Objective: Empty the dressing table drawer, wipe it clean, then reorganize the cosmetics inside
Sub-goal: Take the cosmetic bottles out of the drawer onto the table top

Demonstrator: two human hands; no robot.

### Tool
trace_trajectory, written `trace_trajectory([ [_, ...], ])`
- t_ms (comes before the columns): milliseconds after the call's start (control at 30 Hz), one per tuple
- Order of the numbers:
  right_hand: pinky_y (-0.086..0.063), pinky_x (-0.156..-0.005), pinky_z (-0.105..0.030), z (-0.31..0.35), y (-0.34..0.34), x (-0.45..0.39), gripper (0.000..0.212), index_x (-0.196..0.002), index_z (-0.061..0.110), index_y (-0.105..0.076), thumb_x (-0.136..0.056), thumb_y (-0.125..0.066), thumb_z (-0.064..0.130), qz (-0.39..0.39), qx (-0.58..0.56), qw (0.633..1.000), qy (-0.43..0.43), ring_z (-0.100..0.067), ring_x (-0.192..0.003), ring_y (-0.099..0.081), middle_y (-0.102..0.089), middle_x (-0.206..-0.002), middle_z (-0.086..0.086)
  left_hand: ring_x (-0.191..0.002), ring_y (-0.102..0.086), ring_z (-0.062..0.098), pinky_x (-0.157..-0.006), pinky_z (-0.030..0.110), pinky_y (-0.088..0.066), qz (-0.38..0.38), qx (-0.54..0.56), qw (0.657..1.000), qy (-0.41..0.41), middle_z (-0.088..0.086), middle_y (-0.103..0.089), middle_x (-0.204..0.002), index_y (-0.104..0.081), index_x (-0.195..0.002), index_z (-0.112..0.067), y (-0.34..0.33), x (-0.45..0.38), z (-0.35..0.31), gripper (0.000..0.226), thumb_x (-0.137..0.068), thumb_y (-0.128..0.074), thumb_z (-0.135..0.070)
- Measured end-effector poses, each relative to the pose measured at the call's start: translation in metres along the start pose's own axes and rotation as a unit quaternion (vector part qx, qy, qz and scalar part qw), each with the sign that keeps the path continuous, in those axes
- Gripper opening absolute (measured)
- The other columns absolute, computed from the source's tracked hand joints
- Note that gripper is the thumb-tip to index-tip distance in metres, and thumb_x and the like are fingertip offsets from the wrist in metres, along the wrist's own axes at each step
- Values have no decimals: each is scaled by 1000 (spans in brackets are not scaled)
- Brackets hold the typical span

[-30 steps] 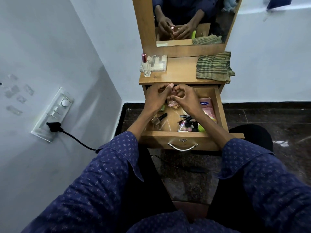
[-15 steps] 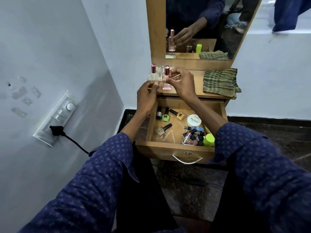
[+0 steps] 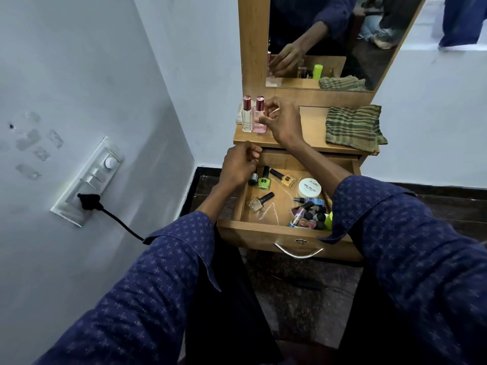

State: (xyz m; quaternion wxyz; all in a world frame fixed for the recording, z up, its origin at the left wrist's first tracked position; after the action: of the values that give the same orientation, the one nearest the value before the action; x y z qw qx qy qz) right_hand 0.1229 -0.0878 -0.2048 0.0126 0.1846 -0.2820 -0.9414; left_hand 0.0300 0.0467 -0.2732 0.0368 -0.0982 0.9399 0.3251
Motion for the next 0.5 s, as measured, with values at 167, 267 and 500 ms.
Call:
trace_trajectory([
  [167, -62, -71, -37, -5, 6, 10, 36, -105, 19, -72, -76, -93, 20, 1, 27, 1000, 7, -7, -78, -68, -70, -95, 5, -92, -70, 13, -86, 41, -60, 38, -120, 992, -13, -9, -73, -96, -72, -103, -22, -14, 7, -3, 22, -85, -75, -10],
  [267, -56, -65, -32, -8, 17, 30, 37, -104, 26, -64, -79, -90, 36, -48, 68, 996, 28, -7, -78, -64, -65, -91, 11, -100, -71, 28, -85, 43, -59, 25, -224, 973, -44, 5, -77, -105, -75, -102, -15, -23, 9, -13, 16, -86, -73, -13],
  [500, -60, -64, -40, -42, 23, 93, 18, -93, 23, -74, -97, -68, 39, 39, 215, 973, 70, -19, -71, -70, -73, -79, 1, -127, -51, 29, -102, 46, -36, 33, -369, 928, -41, 6, -74, -109, -76, -102, -22, -53, 13, -20, 18, -96, -66, -36],
])
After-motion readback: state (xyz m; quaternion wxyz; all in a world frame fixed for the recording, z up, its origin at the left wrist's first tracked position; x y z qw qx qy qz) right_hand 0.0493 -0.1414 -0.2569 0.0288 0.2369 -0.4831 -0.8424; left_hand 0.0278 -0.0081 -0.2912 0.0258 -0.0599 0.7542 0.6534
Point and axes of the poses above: each hand's wrist, its own x-axis away from the middle knuckle, its own y-axis out of the back of the hand, z = x × y, the point moved 2 cm from there along -x, towards the middle knuckle
